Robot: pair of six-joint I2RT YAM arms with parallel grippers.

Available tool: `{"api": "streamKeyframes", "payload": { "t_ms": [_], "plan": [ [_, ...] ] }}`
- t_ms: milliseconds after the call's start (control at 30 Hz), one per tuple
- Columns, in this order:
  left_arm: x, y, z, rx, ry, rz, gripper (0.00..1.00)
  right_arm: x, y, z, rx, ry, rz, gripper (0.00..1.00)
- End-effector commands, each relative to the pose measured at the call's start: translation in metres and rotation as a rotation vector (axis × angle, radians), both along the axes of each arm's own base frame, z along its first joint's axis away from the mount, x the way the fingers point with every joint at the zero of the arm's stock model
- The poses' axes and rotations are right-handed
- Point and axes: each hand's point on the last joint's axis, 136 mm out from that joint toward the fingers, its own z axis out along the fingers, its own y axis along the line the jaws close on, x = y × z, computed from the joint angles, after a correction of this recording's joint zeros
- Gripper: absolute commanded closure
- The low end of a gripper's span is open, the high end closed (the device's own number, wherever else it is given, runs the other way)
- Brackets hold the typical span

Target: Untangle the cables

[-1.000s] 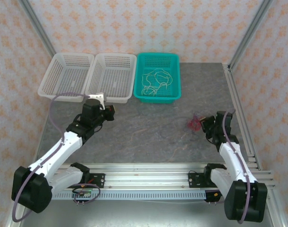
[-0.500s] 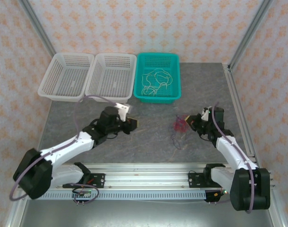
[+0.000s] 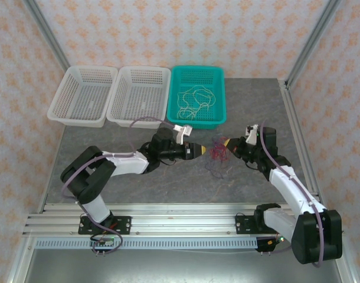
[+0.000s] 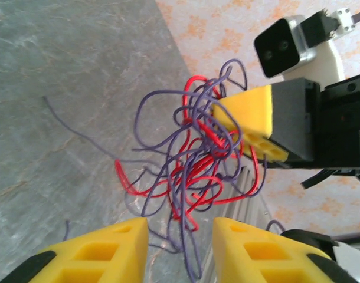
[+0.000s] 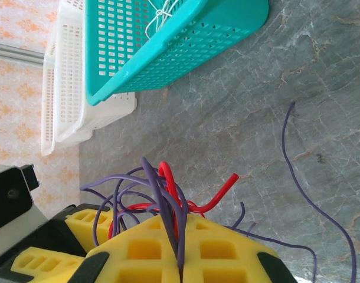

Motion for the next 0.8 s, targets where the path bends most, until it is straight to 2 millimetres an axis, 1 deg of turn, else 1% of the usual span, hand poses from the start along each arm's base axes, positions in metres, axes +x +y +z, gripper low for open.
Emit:
{"api": "streamKeyframes", "payload": {
  "t_ms": [0, 33, 167, 267, 400, 533, 633, 767],
  "plan": [
    [0.000, -0.016, 0.031, -0.119, -0.020, -0.040, 0.67, 0.001, -0.001, 0.005, -0.003, -0.030, -0.012, 1.00],
    [-0.002, -0.018, 0.027, -0.102, -0.015, -0.051, 0.66, 0.001, -0.001, 0.005, -0.005, -0.032, -0.014, 1.00],
    [-0.010, -0.027, 0.021, -0.060, -0.016, -0.103, 0.67, 0.003, -0.002, 0.004, -0.003, -0.030, -0.022, 1.00],
    [-0.011, -0.028, 0.010, -0.016, 0.002, -0.107, 0.69, 0.004, -0.003, 0.004, -0.007, -0.029, -0.029, 1.00],
    [-0.009, -0.026, -0.001, 0.007, 0.018, -0.087, 0.69, 0.005, -0.002, 0.005, -0.004, -0.030, -0.030, 1.00],
    [-0.007, -0.017, -0.019, 0.084, 0.015, -0.054, 0.65, 0.004, -0.003, 0.005, -0.007, -0.030, -0.028, 1.00],
    [-0.007, -0.009, -0.026, 0.135, 0.001, -0.032, 0.59, 0.004, -0.003, 0.005, -0.012, -0.028, -0.029, 1.00],
    [-0.008, -0.006, -0.030, 0.142, 0.008, -0.017, 0.52, 0.005, -0.003, 0.005, -0.012, -0.030, -0.031, 1.00]
  ]
}}
